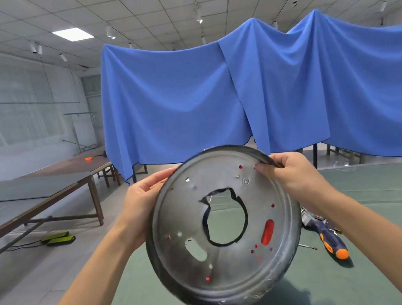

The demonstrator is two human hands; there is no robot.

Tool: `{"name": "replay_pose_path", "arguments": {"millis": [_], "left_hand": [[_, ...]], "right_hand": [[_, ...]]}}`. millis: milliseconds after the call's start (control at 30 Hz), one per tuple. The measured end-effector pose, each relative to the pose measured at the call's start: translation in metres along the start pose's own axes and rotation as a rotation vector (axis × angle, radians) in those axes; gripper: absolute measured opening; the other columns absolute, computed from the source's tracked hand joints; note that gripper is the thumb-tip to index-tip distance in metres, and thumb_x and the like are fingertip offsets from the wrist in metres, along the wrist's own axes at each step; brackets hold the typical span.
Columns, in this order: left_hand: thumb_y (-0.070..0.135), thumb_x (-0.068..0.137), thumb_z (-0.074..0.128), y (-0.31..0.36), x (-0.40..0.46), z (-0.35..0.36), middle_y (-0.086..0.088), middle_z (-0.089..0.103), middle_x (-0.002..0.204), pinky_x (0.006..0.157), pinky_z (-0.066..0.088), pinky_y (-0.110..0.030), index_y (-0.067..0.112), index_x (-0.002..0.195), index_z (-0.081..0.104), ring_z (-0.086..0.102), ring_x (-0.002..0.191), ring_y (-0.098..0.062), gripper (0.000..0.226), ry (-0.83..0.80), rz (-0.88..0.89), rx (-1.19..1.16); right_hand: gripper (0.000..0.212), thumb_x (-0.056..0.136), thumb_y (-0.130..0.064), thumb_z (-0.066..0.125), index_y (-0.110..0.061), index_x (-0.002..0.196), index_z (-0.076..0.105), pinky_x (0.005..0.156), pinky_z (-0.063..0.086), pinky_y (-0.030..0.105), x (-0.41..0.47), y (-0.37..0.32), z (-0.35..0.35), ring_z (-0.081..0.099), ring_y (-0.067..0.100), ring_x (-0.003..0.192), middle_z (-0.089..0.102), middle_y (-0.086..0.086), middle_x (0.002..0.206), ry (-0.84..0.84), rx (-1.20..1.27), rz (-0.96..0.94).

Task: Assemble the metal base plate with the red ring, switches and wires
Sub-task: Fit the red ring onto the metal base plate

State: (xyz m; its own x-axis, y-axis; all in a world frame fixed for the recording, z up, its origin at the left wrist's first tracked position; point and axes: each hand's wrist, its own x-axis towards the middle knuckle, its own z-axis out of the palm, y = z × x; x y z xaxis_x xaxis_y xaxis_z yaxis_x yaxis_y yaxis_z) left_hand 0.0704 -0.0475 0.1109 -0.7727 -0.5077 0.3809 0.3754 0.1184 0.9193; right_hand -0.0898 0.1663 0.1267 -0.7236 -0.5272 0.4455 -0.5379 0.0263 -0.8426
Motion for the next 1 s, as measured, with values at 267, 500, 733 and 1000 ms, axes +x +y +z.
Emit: {"name": "replay_pose_path", "arguments": {"millis": [267, 500, 733, 1000], "left_hand": [[0.022, 0.076, 0.061, -0.004, 0.000, -0.001, 0.001, 0.074, 0.081, 0.052, 0.053, -0.020, 0.024, 0.085, 0.078, 0.069, 0.065, -0.011, 0.019, -0.011, -0.013, -0.065], [0.025, 0.093, 0.048, -0.017, -0.004, -0.001, 0.004, 0.071, 0.073, 0.051, 0.052, -0.021, 0.016, 0.085, 0.073, 0.065, 0.059, -0.011, 0.027, -0.108, -0.075, -0.090], [0.044, 0.088, 0.045, -0.023, -0.006, -0.002, -0.004, 0.073, 0.095, 0.062, 0.055, -0.025, 0.024, 0.099, 0.074, 0.070, 0.082, -0.017, 0.037, -0.222, -0.061, -0.017], [0.038, 0.097, 0.035, -0.019, -0.001, 0.005, 0.006, 0.072, 0.080, 0.065, 0.050, -0.019, 0.030, 0.077, 0.072, 0.067, 0.072, -0.006, 0.043, -0.095, 0.018, 0.307]], "right_hand": [[0.028, 0.092, -0.022, 0.062, 0.005, 0.095, 0.067, 0.091, 0.049, 0.053, 0.006, 0.002, 0.003, 0.065, 0.042, 0.092, 0.069, 0.023, 0.099, 0.085, 0.011, 0.099], [0.036, 0.088, -0.029, 0.067, 0.007, 0.090, 0.063, 0.078, 0.052, 0.047, 0.007, 0.012, 0.017, 0.057, 0.026, 0.074, 0.068, 0.024, 0.091, 0.145, -0.030, 0.116], [0.025, 0.088, -0.033, 0.067, -0.009, 0.081, 0.064, 0.054, 0.039, 0.027, 0.003, 0.036, 0.023, 0.053, 0.016, 0.064, 0.064, 0.002, 0.075, 0.180, -0.138, 0.139], [0.023, 0.088, -0.037, 0.065, -0.015, 0.083, 0.064, 0.066, 0.048, 0.037, 0.000, 0.039, 0.032, 0.058, 0.021, 0.073, 0.064, -0.002, 0.075, 0.278, -0.227, 0.126]]}}
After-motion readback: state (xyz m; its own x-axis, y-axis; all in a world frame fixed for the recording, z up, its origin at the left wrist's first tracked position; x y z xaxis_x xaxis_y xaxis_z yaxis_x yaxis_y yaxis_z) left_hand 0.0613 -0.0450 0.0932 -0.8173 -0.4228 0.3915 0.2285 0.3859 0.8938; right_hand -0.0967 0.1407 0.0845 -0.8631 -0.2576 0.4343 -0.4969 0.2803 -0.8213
